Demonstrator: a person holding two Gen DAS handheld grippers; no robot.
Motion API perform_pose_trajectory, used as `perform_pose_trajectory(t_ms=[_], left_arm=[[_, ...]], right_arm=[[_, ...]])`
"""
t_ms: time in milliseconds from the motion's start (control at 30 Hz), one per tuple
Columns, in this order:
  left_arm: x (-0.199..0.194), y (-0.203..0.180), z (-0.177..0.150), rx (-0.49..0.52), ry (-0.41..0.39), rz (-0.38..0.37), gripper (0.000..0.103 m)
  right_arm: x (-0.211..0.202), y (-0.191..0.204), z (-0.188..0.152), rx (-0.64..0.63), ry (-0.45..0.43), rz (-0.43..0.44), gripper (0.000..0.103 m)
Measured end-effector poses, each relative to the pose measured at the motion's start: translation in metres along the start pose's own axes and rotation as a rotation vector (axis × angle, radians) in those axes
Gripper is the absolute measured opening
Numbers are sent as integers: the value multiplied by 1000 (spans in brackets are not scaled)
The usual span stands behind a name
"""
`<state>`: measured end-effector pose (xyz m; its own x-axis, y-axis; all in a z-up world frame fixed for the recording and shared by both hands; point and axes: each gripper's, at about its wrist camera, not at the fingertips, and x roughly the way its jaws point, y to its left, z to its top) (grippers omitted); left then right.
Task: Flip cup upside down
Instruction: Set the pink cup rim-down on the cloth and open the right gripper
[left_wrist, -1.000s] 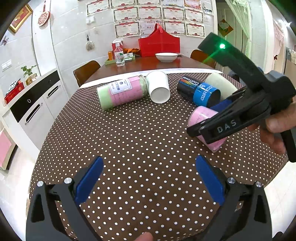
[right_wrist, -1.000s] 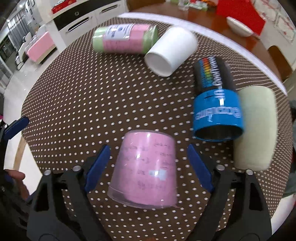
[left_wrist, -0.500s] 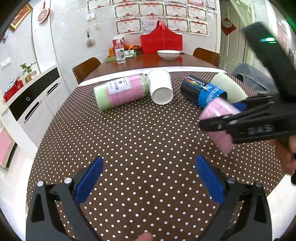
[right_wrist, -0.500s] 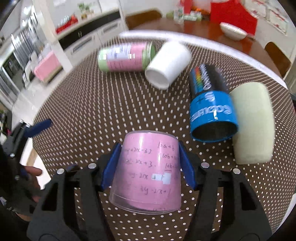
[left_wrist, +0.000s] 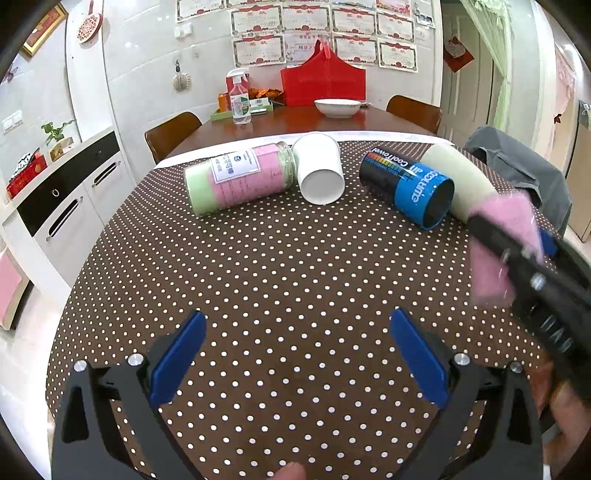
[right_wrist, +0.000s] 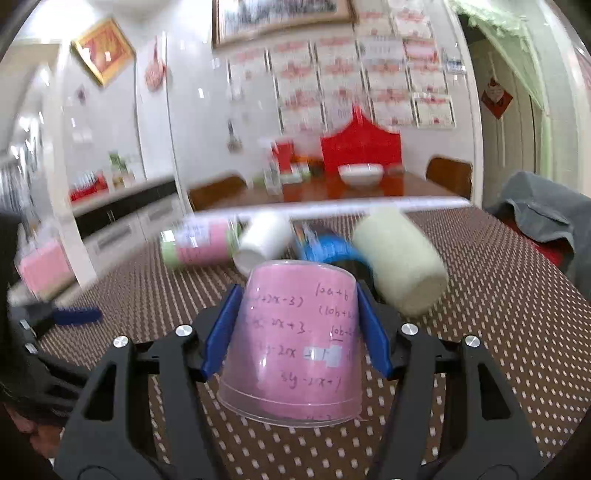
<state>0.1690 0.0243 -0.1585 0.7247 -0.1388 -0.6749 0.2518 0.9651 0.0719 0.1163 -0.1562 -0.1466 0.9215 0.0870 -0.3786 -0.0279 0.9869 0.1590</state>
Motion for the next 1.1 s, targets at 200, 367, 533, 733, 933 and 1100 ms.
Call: perform_pose_trajectory(t_ms=[200, 367, 533, 733, 933, 1100], left_arm=[[-4, -3, -2, -1, -10, -15, 98], [-6, -3, -5, -2, -11, -16, 98], [-10, -1, -7, -10, -13, -13, 98], [-21, -7, -10, 0, -36, -18, 98], [-35, -12, -14, -9, -60, -18, 98], [-54, -12, -16, -37, -100, -24, 98]], right_arm=[[-5, 1, -22, -12, 15, -41, 61], [-23, 10, -39, -64, -59, -56, 61], [-37, 10, -47, -71, -96, -42, 61], [-41, 0, -46, -31, -53, 2, 93], [-49, -3, -42, -3, -22, 42, 97], [-59, -8, -31, 31, -19, 66, 97]])
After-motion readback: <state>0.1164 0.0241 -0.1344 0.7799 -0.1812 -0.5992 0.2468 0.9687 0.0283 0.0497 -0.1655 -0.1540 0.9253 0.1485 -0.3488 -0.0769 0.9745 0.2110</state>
